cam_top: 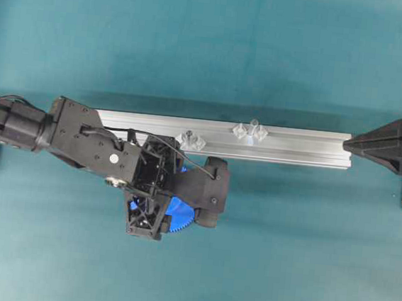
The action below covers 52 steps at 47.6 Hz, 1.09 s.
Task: Find the location of the shaft and insert the large gear.
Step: 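Lower the left gripper and close it on the blue gear's hub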
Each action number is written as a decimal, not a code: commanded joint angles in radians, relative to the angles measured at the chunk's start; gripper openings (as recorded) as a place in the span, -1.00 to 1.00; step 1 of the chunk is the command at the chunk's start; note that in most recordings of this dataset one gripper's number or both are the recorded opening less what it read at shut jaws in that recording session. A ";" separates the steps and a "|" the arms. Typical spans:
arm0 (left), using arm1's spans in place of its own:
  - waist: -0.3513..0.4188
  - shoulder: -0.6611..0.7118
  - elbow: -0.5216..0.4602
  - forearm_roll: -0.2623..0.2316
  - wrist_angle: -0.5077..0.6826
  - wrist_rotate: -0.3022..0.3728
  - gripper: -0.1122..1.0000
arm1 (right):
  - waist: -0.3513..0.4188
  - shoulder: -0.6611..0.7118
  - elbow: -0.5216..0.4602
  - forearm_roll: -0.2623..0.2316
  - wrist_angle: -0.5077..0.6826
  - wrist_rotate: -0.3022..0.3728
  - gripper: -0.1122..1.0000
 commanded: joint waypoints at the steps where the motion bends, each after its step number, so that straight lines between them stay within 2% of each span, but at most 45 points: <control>1: -0.002 -0.012 -0.021 0.003 -0.002 0.000 0.87 | -0.003 0.003 -0.011 0.000 -0.005 0.009 -0.78; 52: 0.008 0.034 -0.011 0.003 -0.006 -0.017 0.87 | -0.003 0.002 -0.008 0.002 -0.005 0.012 -0.78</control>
